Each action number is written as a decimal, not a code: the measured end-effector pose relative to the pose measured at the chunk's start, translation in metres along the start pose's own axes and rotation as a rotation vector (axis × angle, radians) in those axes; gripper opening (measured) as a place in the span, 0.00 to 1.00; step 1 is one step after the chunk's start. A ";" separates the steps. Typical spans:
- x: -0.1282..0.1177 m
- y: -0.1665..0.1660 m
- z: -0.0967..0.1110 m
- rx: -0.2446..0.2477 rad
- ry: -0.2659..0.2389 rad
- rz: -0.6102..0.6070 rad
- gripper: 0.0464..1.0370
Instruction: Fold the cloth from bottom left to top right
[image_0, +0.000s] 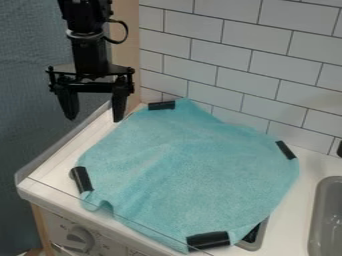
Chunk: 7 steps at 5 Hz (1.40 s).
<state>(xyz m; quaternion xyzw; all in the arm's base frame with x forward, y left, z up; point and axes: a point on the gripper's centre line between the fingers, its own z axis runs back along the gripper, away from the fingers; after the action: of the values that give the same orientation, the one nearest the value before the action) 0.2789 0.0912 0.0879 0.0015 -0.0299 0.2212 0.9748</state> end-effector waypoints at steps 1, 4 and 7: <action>-0.005 0.000 -0.007 0.004 0.029 -0.001 0.96; -0.004 0.014 -0.016 0.031 0.002 0.047 0.96; -0.002 0.033 -0.065 0.039 -0.001 0.077 0.96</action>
<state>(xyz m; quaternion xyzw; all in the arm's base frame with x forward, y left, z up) 0.2662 0.1213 0.0229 0.0193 -0.0260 0.2591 0.9653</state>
